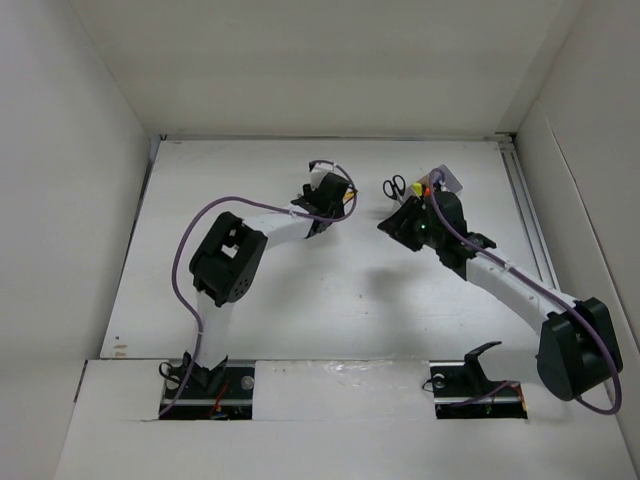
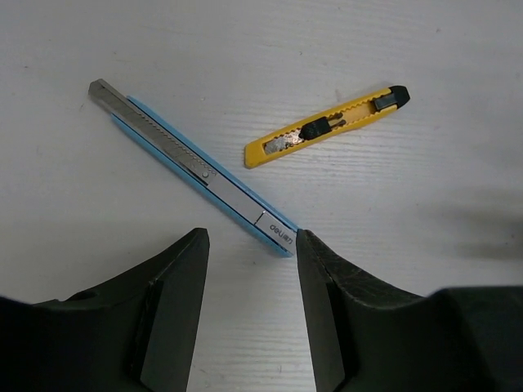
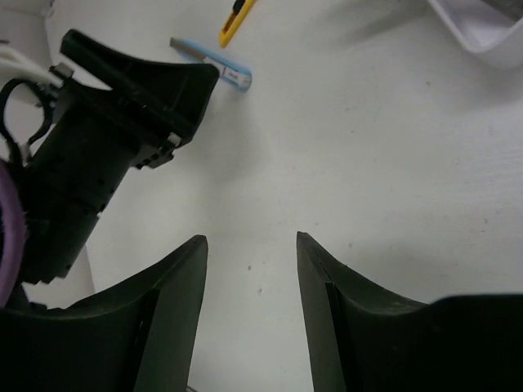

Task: Sort the stationery into containers
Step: Pick up the stationery from the center of the board.

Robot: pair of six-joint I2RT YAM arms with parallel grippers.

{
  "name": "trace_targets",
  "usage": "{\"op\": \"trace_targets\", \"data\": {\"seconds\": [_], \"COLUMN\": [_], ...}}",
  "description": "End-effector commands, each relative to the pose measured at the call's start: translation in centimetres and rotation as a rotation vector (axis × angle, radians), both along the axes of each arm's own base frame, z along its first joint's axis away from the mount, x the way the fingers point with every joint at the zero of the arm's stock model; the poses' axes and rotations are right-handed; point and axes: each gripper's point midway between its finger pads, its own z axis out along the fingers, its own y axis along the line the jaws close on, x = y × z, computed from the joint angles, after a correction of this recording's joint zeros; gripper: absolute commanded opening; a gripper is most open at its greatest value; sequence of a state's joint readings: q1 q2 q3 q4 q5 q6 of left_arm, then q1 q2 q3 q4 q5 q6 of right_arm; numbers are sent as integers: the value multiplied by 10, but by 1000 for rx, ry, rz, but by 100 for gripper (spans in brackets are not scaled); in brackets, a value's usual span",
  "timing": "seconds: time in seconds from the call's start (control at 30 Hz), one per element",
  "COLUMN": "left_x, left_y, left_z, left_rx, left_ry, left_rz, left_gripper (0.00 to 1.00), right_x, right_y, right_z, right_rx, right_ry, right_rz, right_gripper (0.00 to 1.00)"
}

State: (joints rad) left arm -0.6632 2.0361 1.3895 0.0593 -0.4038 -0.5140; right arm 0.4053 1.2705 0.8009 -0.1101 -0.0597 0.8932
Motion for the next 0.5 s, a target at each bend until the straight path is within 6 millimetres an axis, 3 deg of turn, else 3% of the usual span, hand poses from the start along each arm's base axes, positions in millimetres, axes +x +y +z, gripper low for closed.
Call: {"op": "trace_targets", "data": {"seconds": [0.0, 0.17, 0.47], "left_x": [12, 12, 22], "left_y": [0, 3, -3], "left_z": [16, -4, -13], "left_rx": [10, 39, 36], "left_ry": [-36, -2, 5], "left_rz": [44, 68, 88], "left_gripper": [44, 45, 48], "right_x": [-3, -8, -10], "right_y": [18, 19, 17], "right_z": [20, 24, 30], "right_rx": [74, 81, 115], "right_ry": [-65, -75, -84], "right_rz": [101, 123, 148], "right_gripper": [54, 56, 60]}}
